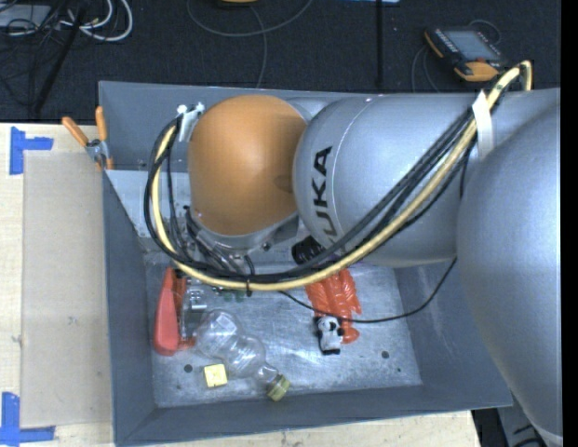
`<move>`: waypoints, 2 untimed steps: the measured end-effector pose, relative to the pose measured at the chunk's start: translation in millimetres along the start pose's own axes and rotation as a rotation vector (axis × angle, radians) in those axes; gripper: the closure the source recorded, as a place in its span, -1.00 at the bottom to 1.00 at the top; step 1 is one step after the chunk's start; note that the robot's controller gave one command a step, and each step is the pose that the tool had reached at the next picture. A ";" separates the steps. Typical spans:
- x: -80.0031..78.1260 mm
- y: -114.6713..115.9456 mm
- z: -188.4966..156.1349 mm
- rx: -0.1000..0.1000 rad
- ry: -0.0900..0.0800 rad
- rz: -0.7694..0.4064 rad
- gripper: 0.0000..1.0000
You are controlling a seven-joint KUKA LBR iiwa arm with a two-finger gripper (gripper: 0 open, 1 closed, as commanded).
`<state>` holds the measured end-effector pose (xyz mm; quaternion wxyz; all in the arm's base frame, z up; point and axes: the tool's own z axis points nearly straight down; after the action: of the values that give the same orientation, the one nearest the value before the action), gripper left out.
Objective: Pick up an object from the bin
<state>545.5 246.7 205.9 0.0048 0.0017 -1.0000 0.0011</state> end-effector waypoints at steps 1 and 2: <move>-1.9 -1.1 -4.5 -0.002 -0.008 0.004 -1.00; -9.3 -3.8 43.6 -0.004 -0.014 0.003 -1.00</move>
Offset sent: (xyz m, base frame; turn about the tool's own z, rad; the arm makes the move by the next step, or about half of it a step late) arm 0.0127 -0.0094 -0.0925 0.0039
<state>554.4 242.8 162.2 -0.0024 0.0003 -1.0000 -0.0010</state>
